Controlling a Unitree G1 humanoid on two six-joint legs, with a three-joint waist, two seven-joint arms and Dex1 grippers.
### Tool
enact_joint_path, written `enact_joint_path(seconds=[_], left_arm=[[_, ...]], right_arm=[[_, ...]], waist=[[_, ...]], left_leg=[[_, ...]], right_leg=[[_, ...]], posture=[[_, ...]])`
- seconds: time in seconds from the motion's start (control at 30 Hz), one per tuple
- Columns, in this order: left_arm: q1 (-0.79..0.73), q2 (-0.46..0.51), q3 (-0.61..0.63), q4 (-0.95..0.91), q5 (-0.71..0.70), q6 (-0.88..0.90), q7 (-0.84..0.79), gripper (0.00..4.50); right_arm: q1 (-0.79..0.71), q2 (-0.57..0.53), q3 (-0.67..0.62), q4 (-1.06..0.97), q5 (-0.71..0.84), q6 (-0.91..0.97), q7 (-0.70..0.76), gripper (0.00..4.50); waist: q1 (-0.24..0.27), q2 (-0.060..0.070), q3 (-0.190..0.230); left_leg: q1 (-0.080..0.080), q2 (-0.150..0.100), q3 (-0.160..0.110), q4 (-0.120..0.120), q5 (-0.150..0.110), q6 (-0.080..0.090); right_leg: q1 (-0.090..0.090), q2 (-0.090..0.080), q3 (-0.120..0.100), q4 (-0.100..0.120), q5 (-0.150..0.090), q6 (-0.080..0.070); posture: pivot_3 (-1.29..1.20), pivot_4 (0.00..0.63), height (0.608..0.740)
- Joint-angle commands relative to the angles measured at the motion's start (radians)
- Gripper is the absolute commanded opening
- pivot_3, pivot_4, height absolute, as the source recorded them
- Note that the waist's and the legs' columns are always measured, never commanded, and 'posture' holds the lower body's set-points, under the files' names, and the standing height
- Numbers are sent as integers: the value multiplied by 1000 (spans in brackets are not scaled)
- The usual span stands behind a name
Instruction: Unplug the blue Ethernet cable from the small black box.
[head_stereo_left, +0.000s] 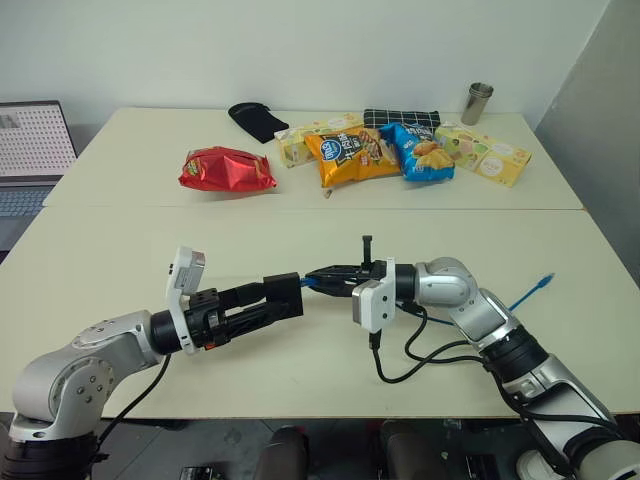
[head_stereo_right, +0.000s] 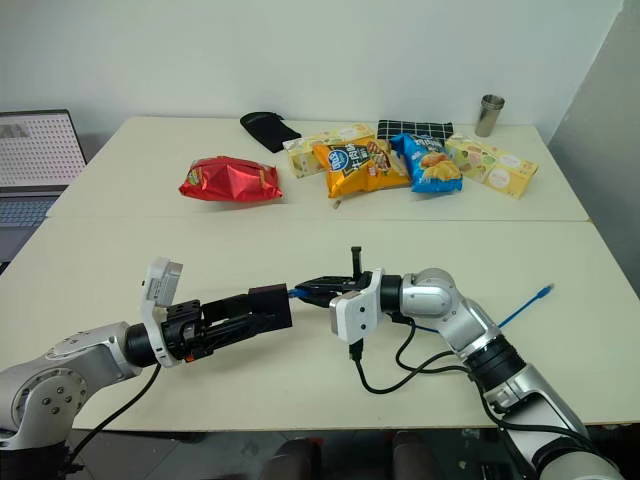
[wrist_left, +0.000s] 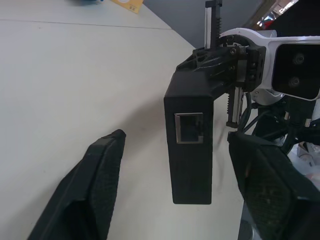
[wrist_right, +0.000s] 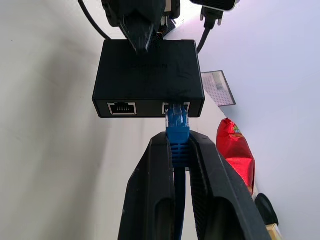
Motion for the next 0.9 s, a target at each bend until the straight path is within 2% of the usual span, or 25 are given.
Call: enact_joint_path(seconds=[0.03,0.27,0.37,0.43,0.5,0.67,0.73,0.9], left_arm=[[-23,-3,-15,-2,3,-23,-23,2499],[-25,9,-24,14,19,-31,-41,898],[-24,14,-23,24,24,-31,-52,797],[-27,15,-24,29,26,-31,-55,797],[-30,17,-26,34,29,-31,-59,796],[-43,17,-43,41,47,-37,-70,796],[-56,27,-60,43,63,-43,-90,796],[-70,56,-118,50,134,-114,-187,796]], right_arm=[[-18,16,-12,-14,-2,-30,-6,134],[-6,8,4,-31,-25,-57,9,134],[-2,3,7,-34,-39,-73,8,134],[-1,-2,6,-34,-32,-77,16,837],[3,-14,12,-42,-15,-65,40,1102],[30,-64,6,-96,55,-9,123,2286],[55,-107,-21,-169,160,119,191,2696],[106,-175,-107,-430,536,699,239,2720]], waist=[[0,0,0],[0,0,0],[0,0,0],[0,0,0],[0,0,0],[0,0,0],[1,0,0],[3,1,0]], left_leg=[[0,0,0,0,0,0],[0,0,0,0,0,0],[0,0,0,0,0,0],[0,0,0,0,0,0],[0,0,0,0,0,0],[0,0,0,0,0,0],[0,0,0,0,0,0],[-1,1,-3,0,0,0]], right_leg=[[0,0,0,0,0,0],[0,0,0,0,0,0],[0,0,0,0,0,0],[0,0,0,0,0,0],[0,0,0,0,0,0],[0,0,0,0,0,0],[0,0,0,0,0,0],[0,-1,0,0,0,0]], posture=[[0,150,740],[0,150,740],[0,150,740],[0,150,740],[0,150,740],[0,150,740],[0,150,740],[0,150,740]])
